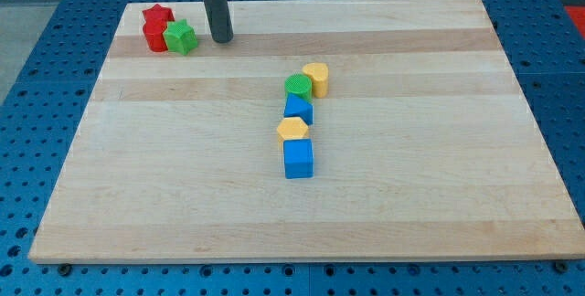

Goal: Move your arm to the top left of the board

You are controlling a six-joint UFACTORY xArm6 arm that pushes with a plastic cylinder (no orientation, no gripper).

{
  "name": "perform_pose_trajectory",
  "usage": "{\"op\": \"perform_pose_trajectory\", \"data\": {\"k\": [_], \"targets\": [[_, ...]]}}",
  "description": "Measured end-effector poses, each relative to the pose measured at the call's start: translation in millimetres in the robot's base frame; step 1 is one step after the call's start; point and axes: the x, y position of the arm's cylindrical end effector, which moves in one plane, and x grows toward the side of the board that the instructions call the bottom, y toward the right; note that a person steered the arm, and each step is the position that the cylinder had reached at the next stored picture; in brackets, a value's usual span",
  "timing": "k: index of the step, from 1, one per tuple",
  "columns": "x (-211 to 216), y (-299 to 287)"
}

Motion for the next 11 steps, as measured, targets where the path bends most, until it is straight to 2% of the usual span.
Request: {"op": "perform_pose_trajectory", "data": {"k": [5, 8, 11], "targets": [[-48.0, -36.0], [-77.6, -76.4], [-79.9, -113.2]]}}
